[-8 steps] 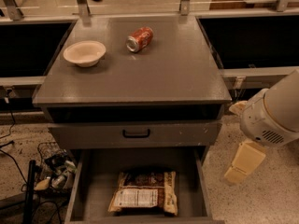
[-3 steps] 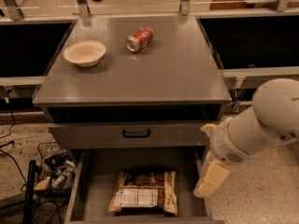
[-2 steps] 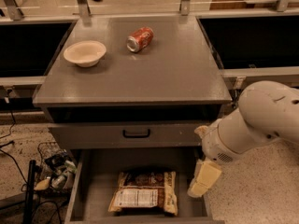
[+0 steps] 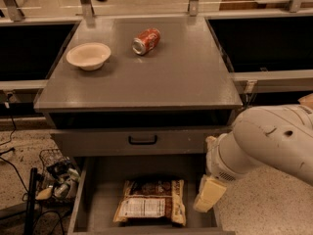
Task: Pick brown chip bag from middle drawer and place on counter
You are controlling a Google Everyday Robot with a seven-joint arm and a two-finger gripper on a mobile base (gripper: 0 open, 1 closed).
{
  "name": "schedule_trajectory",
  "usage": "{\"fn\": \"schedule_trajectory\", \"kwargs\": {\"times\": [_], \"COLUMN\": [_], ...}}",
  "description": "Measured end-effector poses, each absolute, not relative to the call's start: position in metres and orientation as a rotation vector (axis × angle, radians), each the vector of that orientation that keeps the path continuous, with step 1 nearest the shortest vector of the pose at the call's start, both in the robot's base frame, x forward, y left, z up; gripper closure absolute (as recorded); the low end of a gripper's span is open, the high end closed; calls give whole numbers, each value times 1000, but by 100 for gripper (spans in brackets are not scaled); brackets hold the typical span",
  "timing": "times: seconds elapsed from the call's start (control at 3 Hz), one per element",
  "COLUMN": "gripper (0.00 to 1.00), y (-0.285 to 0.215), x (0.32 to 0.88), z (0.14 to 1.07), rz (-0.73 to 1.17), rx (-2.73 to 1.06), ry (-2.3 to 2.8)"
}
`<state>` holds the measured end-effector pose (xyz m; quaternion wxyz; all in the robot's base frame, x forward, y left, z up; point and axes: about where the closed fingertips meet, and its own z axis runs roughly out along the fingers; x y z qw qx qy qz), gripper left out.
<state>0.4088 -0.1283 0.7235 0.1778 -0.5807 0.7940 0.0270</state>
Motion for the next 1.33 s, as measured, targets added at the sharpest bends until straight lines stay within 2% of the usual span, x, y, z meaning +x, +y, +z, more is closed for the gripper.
{"fn": "schedule_trajectory", "kwargs": {"times": [0.33, 1.33], "gripper": [0, 0], "y": [-128, -93], "x": [409, 429], "z": [723, 692], "rz": [77, 280], "rx": [-1644, -1684], "ry": [2247, 2129]}}
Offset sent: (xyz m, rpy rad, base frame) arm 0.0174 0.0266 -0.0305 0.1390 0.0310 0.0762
